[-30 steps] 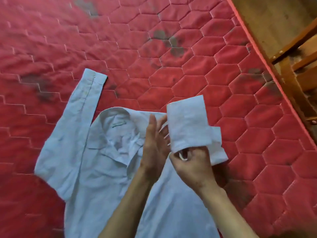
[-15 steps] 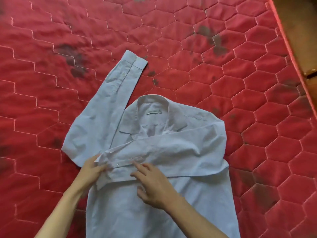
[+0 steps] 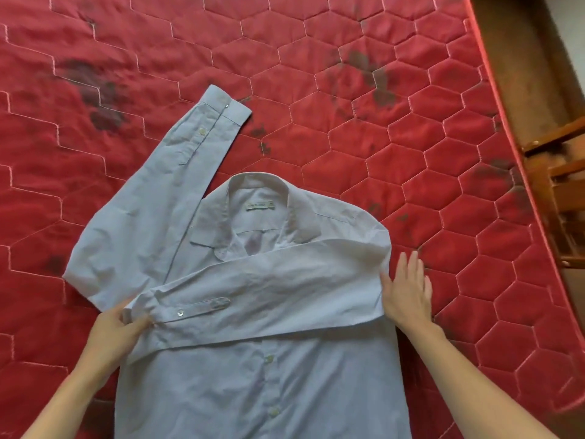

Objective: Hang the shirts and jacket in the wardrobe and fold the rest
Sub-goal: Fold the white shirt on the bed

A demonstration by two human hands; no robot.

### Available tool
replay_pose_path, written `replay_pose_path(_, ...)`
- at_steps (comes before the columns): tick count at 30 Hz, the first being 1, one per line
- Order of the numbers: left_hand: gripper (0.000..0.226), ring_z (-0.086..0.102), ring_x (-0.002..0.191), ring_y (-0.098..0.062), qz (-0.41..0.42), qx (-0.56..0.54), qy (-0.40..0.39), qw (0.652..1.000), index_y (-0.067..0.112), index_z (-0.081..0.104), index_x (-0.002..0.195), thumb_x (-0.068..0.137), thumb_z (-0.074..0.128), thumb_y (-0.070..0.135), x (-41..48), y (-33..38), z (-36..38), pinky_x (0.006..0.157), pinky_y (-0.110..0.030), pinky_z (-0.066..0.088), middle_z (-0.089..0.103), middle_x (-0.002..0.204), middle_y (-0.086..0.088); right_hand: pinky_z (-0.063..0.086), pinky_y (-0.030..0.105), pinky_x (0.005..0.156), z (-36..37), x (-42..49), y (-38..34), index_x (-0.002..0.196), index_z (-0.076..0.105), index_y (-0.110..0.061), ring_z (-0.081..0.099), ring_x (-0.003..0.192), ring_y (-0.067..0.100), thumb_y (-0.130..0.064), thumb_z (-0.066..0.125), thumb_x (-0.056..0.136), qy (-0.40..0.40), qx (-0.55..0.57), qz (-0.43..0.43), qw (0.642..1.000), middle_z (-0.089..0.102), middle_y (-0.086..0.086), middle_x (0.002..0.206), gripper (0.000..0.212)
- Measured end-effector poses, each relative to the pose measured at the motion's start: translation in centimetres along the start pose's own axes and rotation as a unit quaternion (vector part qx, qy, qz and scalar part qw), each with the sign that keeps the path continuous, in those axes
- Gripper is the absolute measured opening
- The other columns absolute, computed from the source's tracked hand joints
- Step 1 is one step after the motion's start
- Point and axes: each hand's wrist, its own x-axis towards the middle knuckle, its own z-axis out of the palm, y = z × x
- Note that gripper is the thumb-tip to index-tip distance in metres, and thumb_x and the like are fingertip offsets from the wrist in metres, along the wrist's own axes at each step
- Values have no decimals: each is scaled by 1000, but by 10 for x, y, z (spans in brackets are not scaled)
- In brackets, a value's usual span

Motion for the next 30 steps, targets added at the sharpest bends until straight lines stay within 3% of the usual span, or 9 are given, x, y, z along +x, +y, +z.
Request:
replay_pose_path(3,26,33,57,-15,-15,14,12,1000,-17,62,105,83,69,-6,-4,2,2,39,-16,27,35,62,-6,22,45,118,-8,-2,10,152,31,-6,24,148,29,-26,30,105,48,127,35,990,24,14,162,51)
replay_pose_path(6,17,38,59,-18,-20,17,16,1000,-8,67,100,84,67,-6,-7,5,4,41,-12,31,44,63,-7,41,37,94,-9,-39,9,115,62,-9,53,110,28,-13,39,93,144,214,-11,966,63,7,117,32)
replay_pose_path(9,20,36,60,-23,-23,17,25,999,-9,68,104,85,68,-2,-6,7,5,44,-19,32,42,62,-9,47,36,76,12,-88,4,84,62,-19,54,83,17,1,58,83,97,223,-75,967,60,-7,86,20)
replay_pose_path(11,18,35,59,-23,-35,4,27,999,-9,68,99,87,71,5,-8,10,6,47,-23,31,39,60,-7,48,34,84,34,-109,3,89,67,-19,57,88,15,-2,56,78,76,166,-114,977,61,-7,92,23)
replay_pose_path(13,39,38,60,-23,-27,-10,48,998,-8,68,105,79,78,19,-11,12,7,55,-31,35,41,59,-6,40,29,100,53,-118,1,113,67,-10,58,107,21,-7,42,75,76,121,-138,980,61,2,113,46)
replay_pose_path(15,53,47,63,-27,-13,14,74,997,-1,68,108,70,65,36,-11,11,10,60,-39,37,49,60,-8,41,35,100,59,-115,-4,120,61,-3,55,109,28,-8,36,72,73,89,-146,983,58,10,117,54)
replay_pose_path(19,51,61,89,-41,25,92,125,988,19,60,117,71,50,39,-18,10,20,81,-52,48,66,78,-9,41,42,98,56,-90,-1,104,65,2,61,92,34,-9,37,73,95,40,-155,982,64,16,101,43)
replay_pose_path(23,44,61,86,-39,43,68,158,984,16,55,117,77,52,33,-23,7,29,85,-52,46,67,80,-15,40,38,90,52,-86,14,84,64,-7,60,83,33,-15,42,77,107,-11,-170,979,62,11,85,24)
replay_pose_path(30,47,55,106,-48,55,99,187,976,19,45,130,85,60,20,-18,0,31,90,-57,44,61,114,-27,48,34,85,33,-97,17,89,71,-8,64,93,20,-8,39,77,99,181,-190,960,68,0,94,34)
